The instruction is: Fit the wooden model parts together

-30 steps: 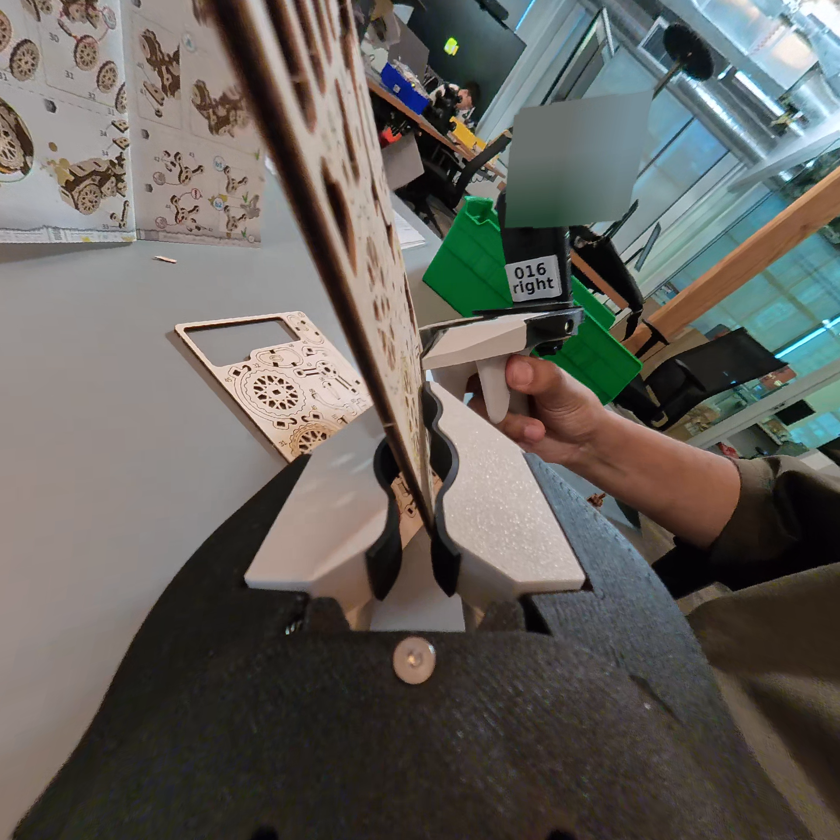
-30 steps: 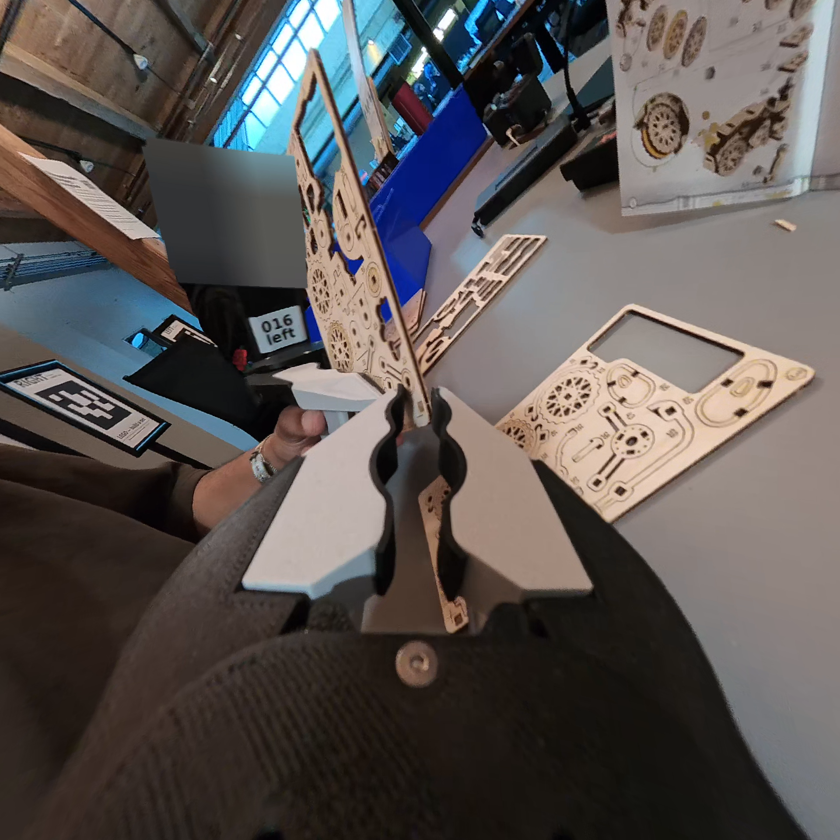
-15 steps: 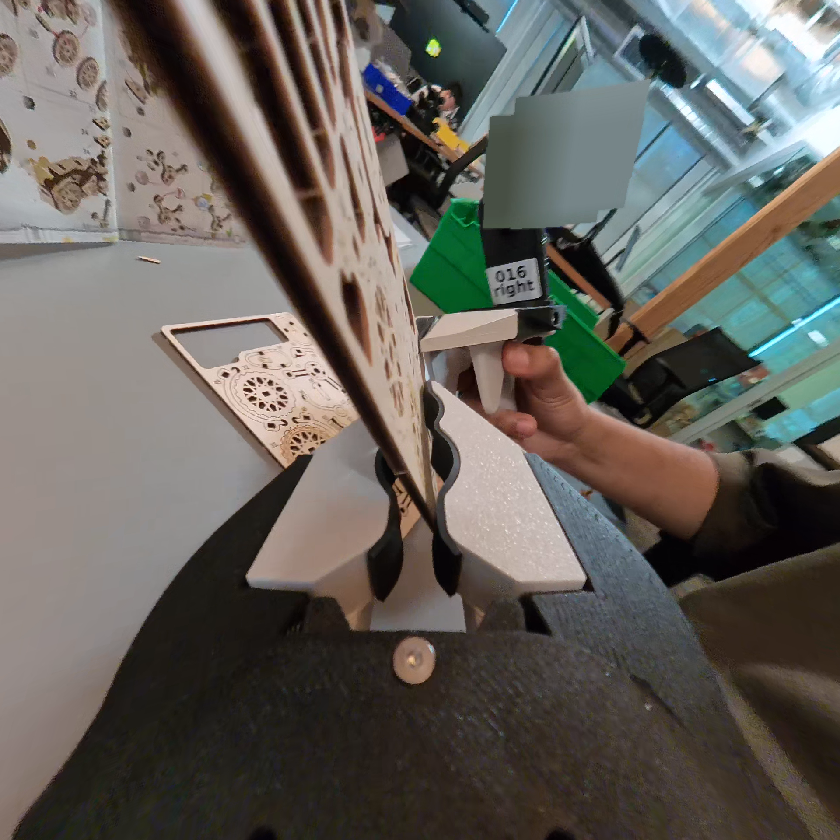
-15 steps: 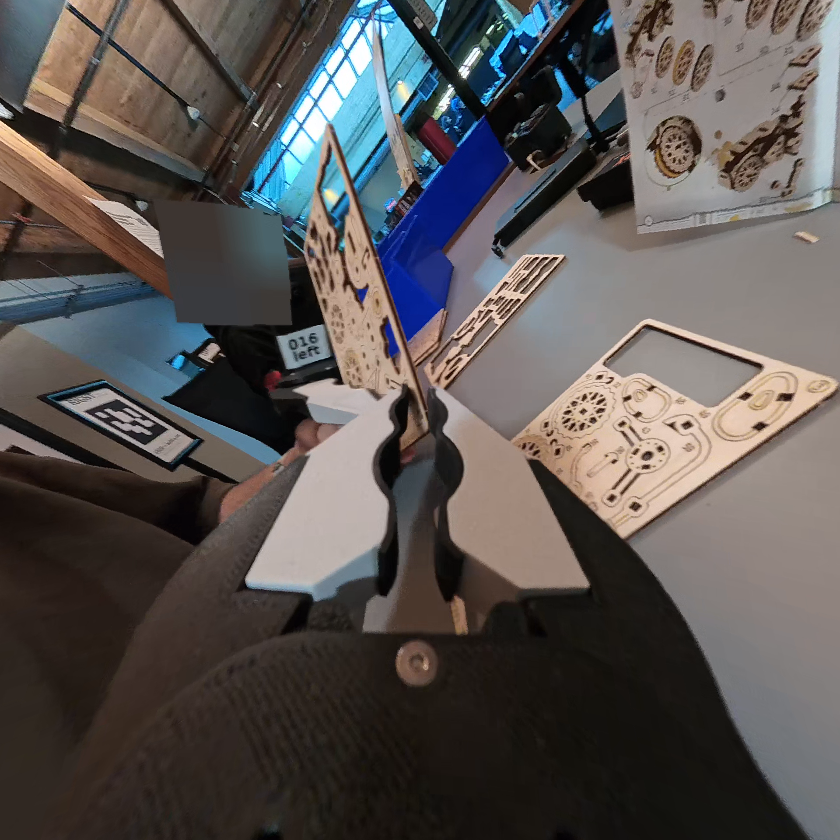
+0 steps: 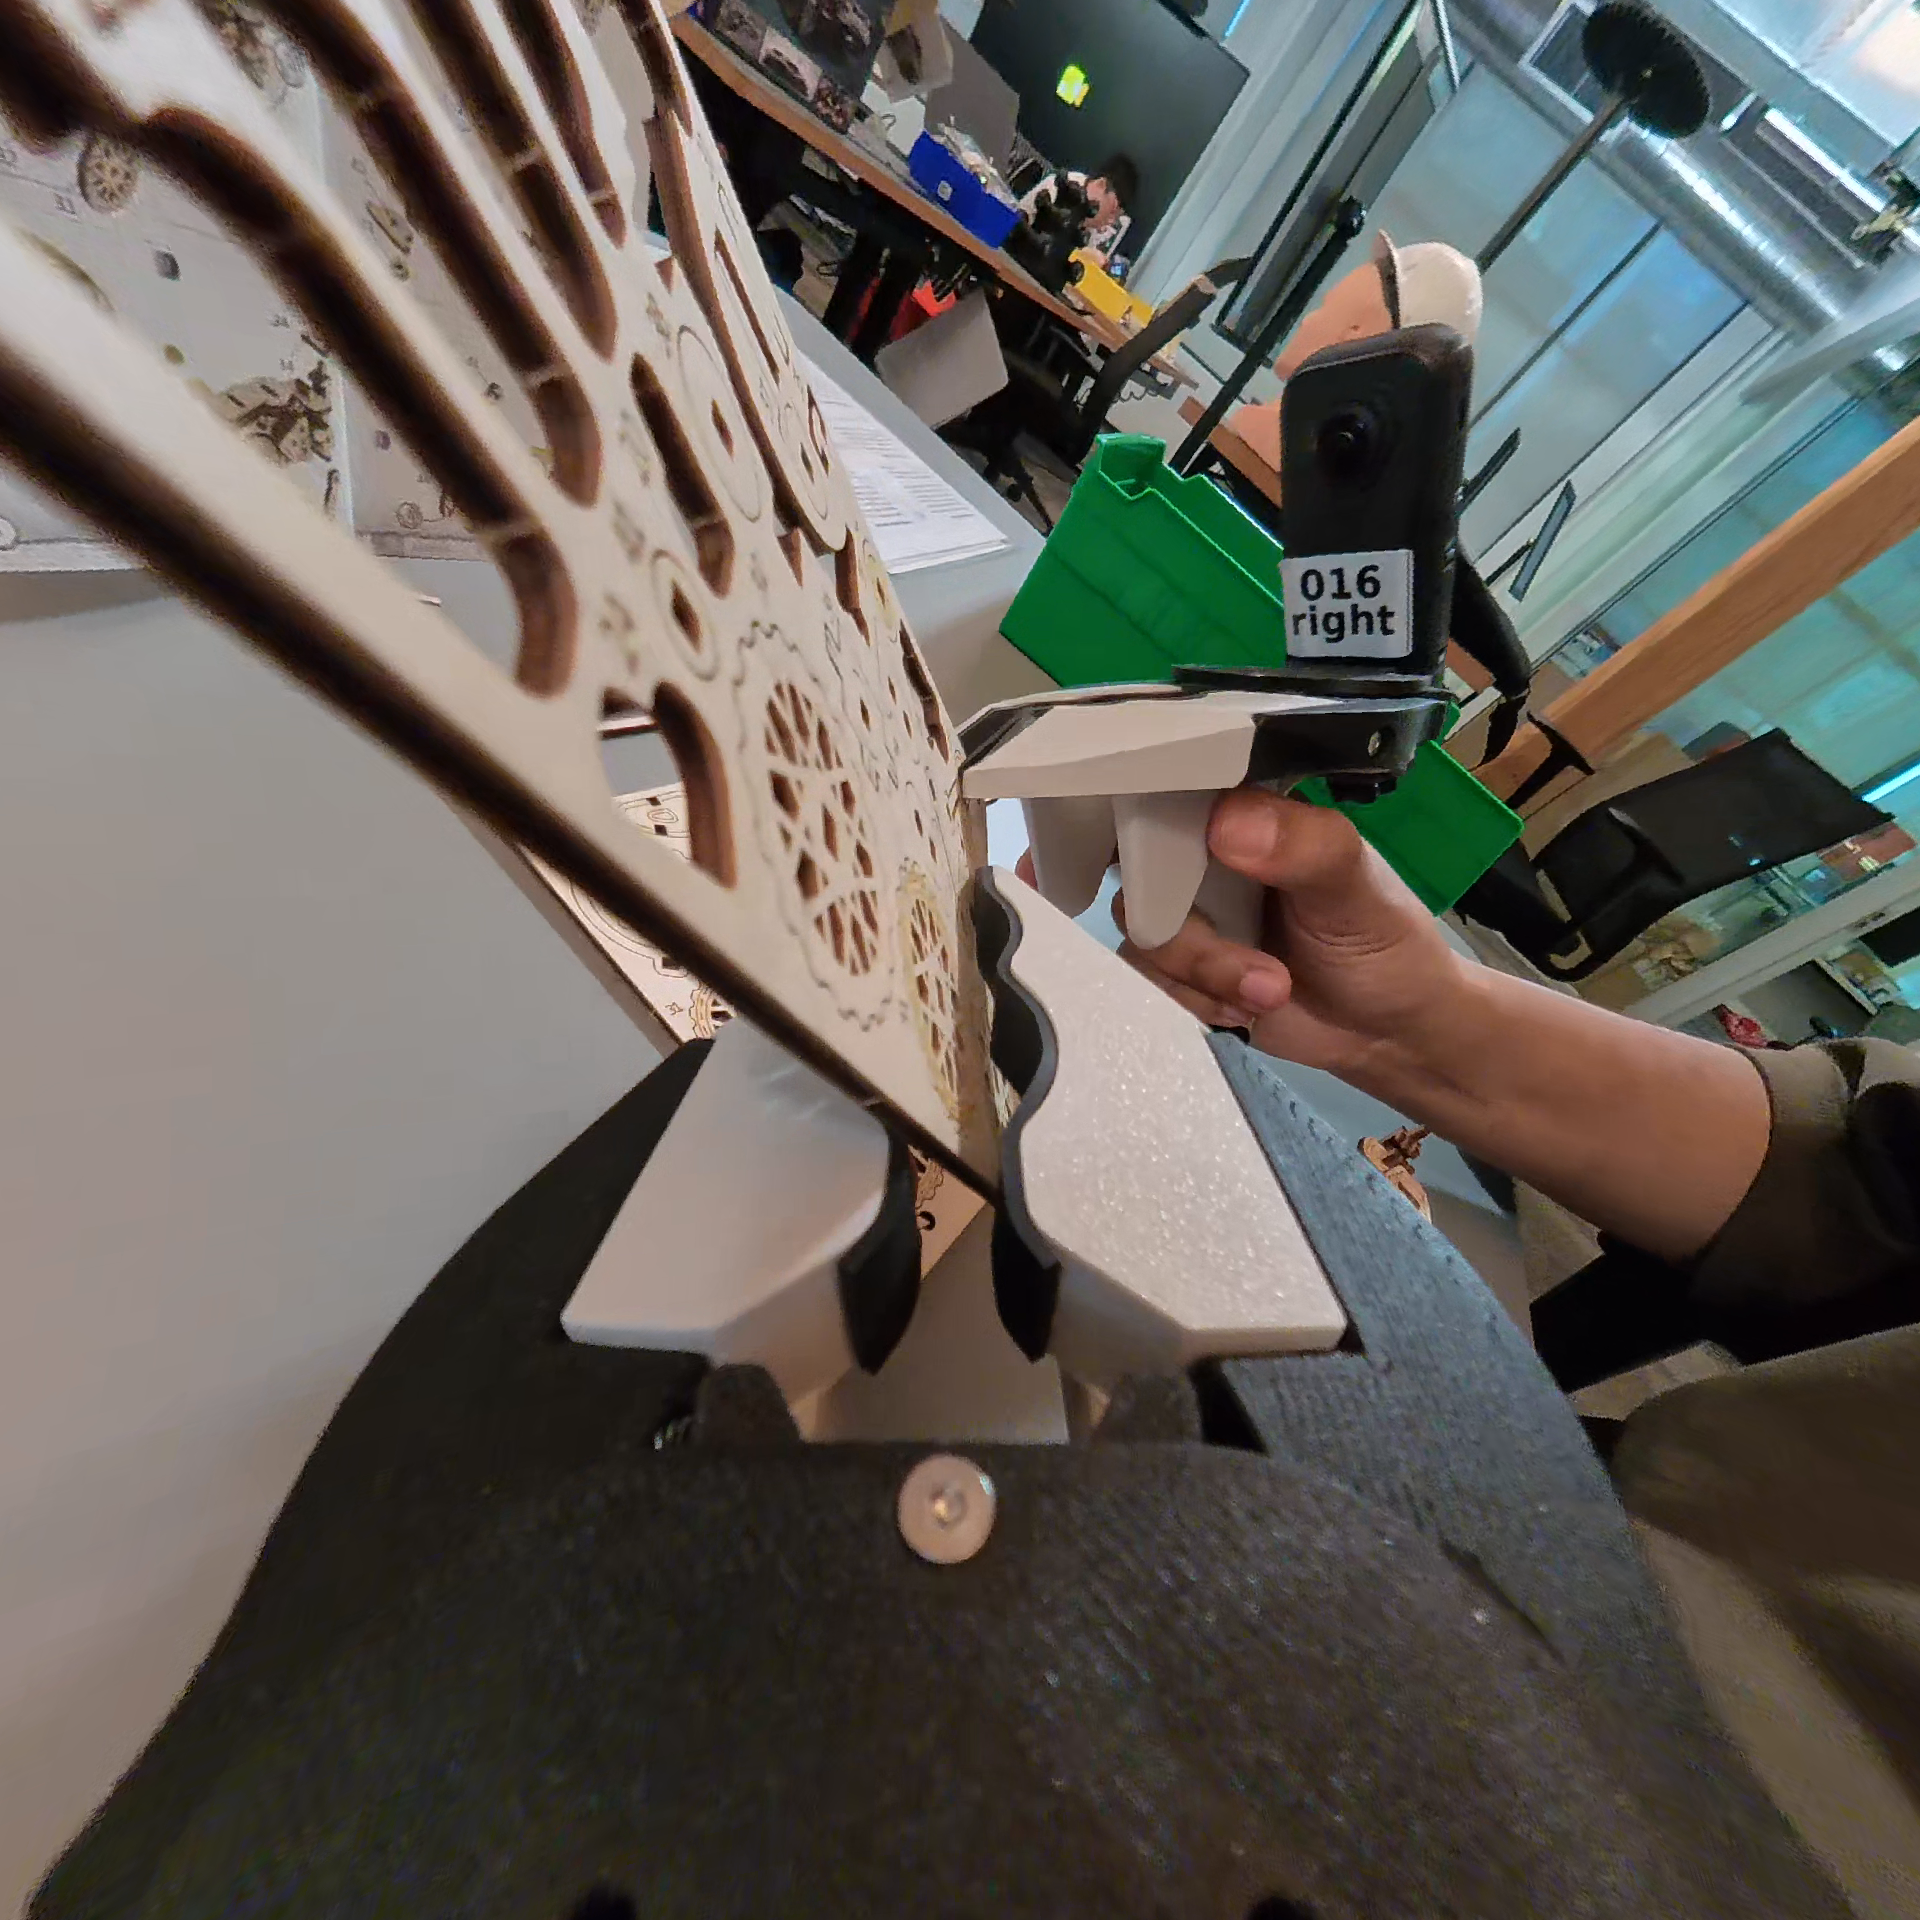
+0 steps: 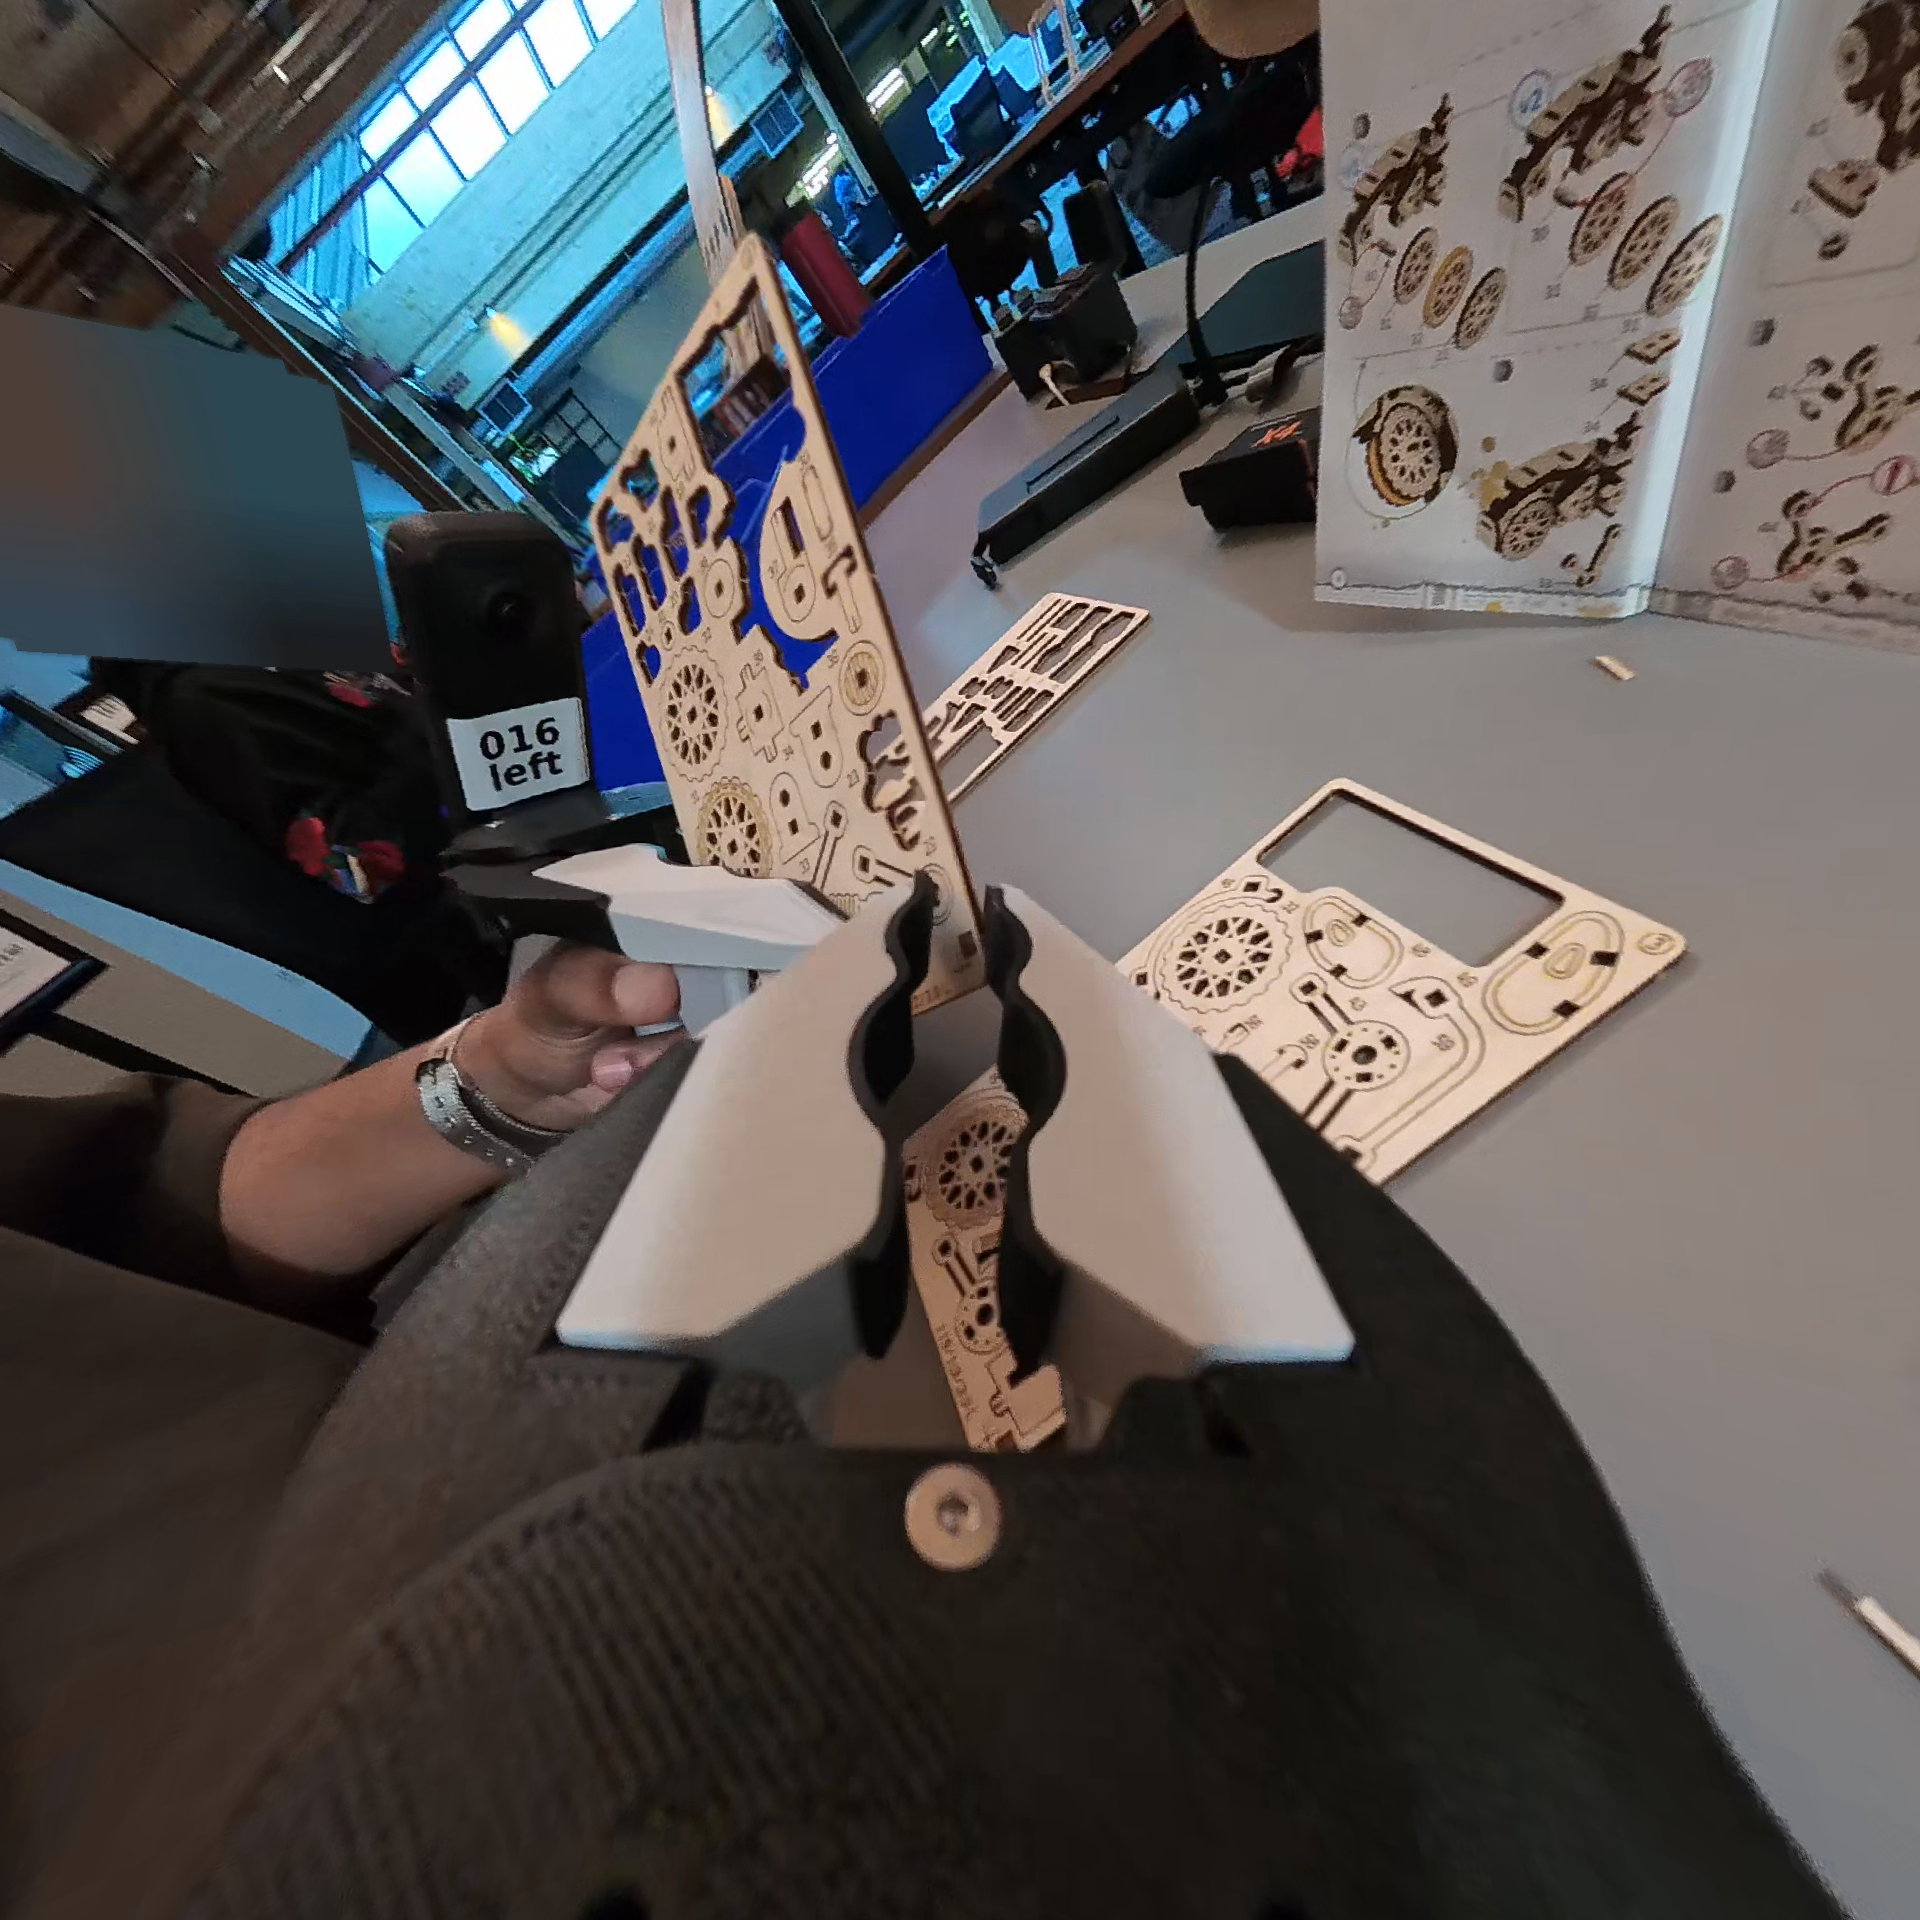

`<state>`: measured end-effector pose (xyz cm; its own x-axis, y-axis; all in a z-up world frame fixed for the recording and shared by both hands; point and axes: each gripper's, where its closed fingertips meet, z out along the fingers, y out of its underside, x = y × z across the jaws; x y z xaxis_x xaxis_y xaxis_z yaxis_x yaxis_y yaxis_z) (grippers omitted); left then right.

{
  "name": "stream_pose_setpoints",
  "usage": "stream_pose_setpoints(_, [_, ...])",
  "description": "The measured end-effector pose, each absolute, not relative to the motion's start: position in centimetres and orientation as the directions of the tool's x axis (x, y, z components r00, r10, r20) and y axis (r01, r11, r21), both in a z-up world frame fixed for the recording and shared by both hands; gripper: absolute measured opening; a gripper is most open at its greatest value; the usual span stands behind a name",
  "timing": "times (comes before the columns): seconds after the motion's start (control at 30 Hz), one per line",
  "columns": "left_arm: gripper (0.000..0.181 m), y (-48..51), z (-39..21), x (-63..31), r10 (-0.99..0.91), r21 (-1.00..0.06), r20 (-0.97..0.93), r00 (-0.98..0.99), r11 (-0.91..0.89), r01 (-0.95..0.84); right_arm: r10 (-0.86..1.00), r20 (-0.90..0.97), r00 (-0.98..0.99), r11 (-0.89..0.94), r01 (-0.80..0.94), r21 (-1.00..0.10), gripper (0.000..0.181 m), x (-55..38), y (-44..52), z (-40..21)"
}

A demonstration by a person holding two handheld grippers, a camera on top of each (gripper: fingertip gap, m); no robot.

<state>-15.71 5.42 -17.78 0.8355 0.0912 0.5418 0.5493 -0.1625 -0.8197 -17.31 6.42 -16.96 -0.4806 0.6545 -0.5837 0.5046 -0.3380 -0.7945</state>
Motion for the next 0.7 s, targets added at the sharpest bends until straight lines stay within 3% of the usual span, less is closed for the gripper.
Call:
stream_pose_setpoints(0.17, [0.010,5.1,-17.0,-15.5,0.024,-0.799,0.588,0.808,-0.137,0.585,0.655,-0.540,-0.528,-0.324,0.450,-0.832,0.008,-17.1,6.1,-16.2])
stream_pose_setpoints(0.2, [0.000,5.0,-16.7,-15.6,0.003,-0.787,0.610,0.793,-0.118,0.606,0.628,-0.556,-0.544,-0.341,0.450,-0.826,0.008,-17.0,5.9,-16.0])
stream_pose_setpoints(0.3, [0.000,4.9,-16.1,-15.6,-0.041,-0.753,0.657,0.753,-0.093,0.651,0.507,-0.655,-0.560,-0.421,0.502,-0.755,0.007,-16.8,5.9,-15.8])
stream_pose_setpoints(0.4, [0.000,4.9,-16.4,-14.4,-0.082,-0.788,0.610,0.788,-0.172,0.592,0.478,-0.666,-0.573,-0.451,0.490,-0.746,0.047,-16.8,6.7,-15.5])
stream_pose_setpoints(0.53, [0.000,4.8,-17.3,-13.3,-0.124,-0.765,0.633,0.764,-0.257,0.591,0.468,-0.640,-0.610,-0.321,0.557,-0.766,0.055,-15.9,5.8,-16.2])
stream_pose_setpoints(0.7, [0.000,4.6,-18.9,-12.6,-0.118,-0.734,0.646,0.754,-0.367,0.571,0.469,-0.587,-0.660,-0.188,0.575,-0.796,0.020,-14.7,4.1,-16.9])
